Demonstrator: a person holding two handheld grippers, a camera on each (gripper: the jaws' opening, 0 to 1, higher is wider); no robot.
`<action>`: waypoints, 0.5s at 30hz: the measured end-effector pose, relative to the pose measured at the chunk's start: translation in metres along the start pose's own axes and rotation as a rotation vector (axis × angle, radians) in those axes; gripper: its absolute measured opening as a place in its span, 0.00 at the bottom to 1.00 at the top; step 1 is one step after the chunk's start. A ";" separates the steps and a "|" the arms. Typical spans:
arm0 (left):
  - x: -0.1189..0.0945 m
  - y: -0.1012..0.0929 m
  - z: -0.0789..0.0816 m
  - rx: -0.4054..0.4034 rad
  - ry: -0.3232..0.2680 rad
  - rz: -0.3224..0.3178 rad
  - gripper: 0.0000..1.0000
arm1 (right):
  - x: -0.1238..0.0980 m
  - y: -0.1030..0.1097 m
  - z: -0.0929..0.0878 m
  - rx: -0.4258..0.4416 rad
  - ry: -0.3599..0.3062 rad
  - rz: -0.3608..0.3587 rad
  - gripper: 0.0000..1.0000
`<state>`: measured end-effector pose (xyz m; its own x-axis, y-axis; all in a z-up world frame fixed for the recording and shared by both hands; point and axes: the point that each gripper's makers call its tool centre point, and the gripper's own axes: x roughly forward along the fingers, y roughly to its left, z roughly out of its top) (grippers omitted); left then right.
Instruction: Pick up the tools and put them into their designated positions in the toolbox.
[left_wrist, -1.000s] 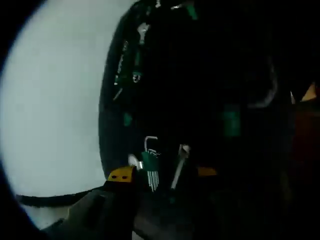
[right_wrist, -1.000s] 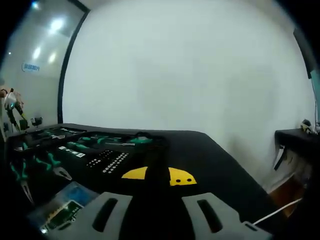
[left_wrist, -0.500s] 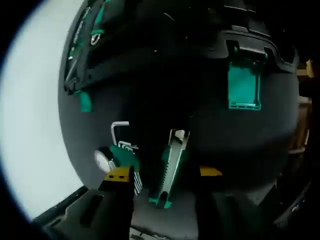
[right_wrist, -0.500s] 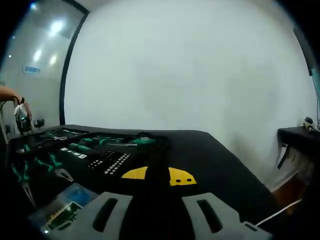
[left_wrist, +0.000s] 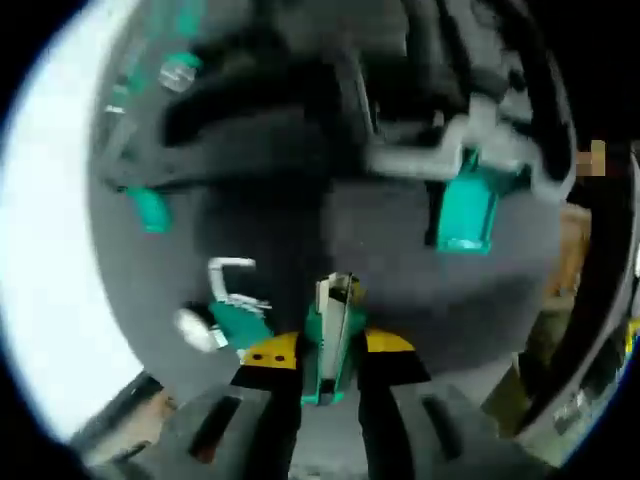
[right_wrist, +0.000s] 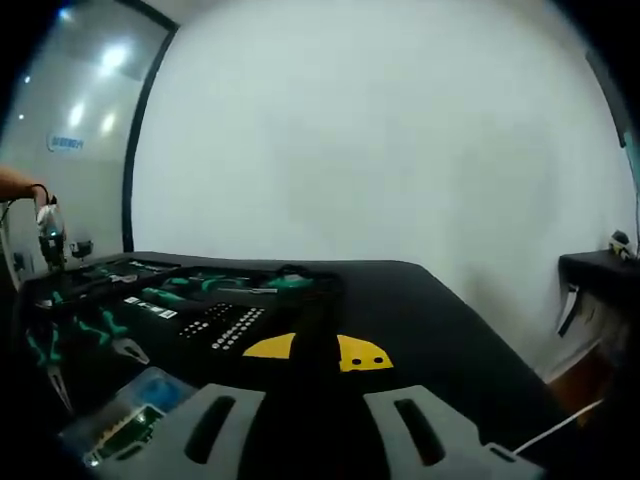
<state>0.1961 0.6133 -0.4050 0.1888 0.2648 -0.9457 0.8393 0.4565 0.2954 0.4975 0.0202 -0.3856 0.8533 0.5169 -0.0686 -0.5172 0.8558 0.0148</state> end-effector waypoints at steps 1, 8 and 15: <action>-0.009 0.001 0.007 -0.047 -0.061 0.027 0.16 | 0.000 0.000 0.000 0.000 0.000 0.001 0.12; -0.050 -0.033 0.041 -0.100 -0.280 0.052 0.16 | 0.000 0.000 0.000 0.005 0.000 0.003 0.12; -0.093 -0.078 0.129 -0.070 -0.450 -0.103 0.16 | 0.000 0.000 -0.001 0.007 0.000 0.004 0.12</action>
<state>0.1787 0.4432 -0.3575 0.3215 -0.1726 -0.9311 0.8317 0.5215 0.1905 0.4976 0.0203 -0.3862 0.8512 0.5203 -0.0685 -0.5201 0.8538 0.0221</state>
